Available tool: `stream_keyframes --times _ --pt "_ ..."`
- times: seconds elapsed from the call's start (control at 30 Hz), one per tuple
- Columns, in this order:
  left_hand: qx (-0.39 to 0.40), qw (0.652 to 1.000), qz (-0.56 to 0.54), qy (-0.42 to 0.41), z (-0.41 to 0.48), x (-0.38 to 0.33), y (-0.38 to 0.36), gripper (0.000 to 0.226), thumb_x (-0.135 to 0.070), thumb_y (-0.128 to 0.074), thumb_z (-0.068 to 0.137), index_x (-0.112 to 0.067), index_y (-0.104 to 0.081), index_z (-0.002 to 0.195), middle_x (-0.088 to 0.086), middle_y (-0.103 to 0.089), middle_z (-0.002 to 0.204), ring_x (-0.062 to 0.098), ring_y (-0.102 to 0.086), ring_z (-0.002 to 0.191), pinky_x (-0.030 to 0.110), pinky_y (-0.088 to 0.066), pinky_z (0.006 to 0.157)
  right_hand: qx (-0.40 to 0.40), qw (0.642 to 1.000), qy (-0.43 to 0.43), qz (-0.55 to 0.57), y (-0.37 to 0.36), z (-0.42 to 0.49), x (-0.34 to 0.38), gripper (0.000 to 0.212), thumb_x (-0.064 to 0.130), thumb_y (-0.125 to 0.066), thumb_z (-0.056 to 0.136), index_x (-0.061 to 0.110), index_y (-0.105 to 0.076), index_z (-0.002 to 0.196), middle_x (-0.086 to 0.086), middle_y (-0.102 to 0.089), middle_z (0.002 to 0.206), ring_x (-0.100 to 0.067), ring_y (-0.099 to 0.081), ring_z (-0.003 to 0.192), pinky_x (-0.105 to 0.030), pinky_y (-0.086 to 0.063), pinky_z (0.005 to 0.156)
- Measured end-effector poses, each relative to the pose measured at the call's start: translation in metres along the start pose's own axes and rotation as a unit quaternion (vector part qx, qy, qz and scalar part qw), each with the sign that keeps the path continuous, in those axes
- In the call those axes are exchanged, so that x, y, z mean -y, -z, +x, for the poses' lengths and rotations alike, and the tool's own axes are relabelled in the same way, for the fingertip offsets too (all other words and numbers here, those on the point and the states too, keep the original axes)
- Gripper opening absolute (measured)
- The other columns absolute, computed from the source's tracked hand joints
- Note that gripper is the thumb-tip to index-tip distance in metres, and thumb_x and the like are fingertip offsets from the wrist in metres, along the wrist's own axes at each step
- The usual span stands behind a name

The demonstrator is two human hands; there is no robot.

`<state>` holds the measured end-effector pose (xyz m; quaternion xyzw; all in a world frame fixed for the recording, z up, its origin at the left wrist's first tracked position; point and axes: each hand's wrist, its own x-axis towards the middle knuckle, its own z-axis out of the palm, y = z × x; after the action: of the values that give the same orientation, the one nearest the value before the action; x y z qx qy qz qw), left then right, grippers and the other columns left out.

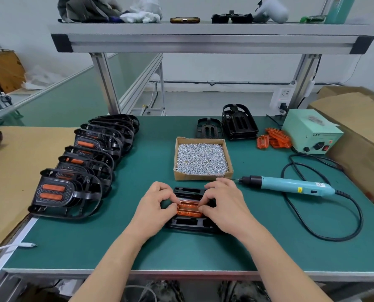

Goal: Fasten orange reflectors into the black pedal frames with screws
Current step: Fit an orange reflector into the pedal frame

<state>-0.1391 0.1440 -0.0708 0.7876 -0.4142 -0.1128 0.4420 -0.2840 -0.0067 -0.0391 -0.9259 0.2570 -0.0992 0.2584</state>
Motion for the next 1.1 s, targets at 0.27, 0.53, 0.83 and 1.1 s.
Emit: stream_keyframes --times 0.27,0.53,0.83,1.1 --pt "0.101 0.992 0.063 -0.043 -0.007 -0.007 -0.001 0.062 -0.069 -0.067 0.064 -0.043 -0.057 0.120 -0.015 -0.037 0.132 0.000 -0.036 0.130 0.020 -0.029 0.109 0.012 0.999 0.008 -0.034 -0.002 0.003 -0.002 0.010 0.039 -0.071 0.090 0.034 -0.077 0.096 0.011 -0.057 0.134 -0.015 -0.025 0.142 -0.038 -0.019 0.117" --pt "0.073 0.995 0.072 -0.014 -0.008 -0.010 -0.010 0.066 -0.074 -0.067 0.057 -0.041 -0.061 0.114 -0.016 -0.033 0.134 0.005 -0.038 0.129 0.029 -0.035 0.110 -0.267 0.897 -0.040 0.350 0.006 -0.008 -0.033 0.016 0.015 -0.070 0.092 0.030 -0.073 0.097 0.013 -0.069 0.105 -0.001 -0.063 0.104 -0.023 -0.046 0.097" --pt "0.003 0.986 0.165 -0.025 -0.008 -0.039 -0.046 0.070 -0.080 -0.052 0.065 -0.037 -0.040 0.119 -0.012 -0.036 0.126 0.012 -0.035 0.122 0.035 -0.028 0.109 -0.409 0.728 -0.222 0.504 0.007 -0.010 -0.062 0.015 0.016 -0.054 0.100 0.023 -0.058 0.087 0.008 -0.054 0.070 -0.004 -0.048 0.059 -0.031 -0.041 0.064" --pt "0.042 0.930 0.313 -0.186 0.075 -0.105 -0.101 0.038 -0.042 -0.055 0.092 -0.020 -0.056 0.124 -0.002 -0.053 0.128 0.022 -0.041 0.124 0.038 -0.024 0.107 -0.416 0.686 -0.240 0.545 0.010 -0.009 -0.064 0.015 0.012 -0.048 0.104 0.020 -0.054 0.093 0.002 -0.052 0.077 0.000 -0.047 0.056 -0.025 -0.040 0.058"
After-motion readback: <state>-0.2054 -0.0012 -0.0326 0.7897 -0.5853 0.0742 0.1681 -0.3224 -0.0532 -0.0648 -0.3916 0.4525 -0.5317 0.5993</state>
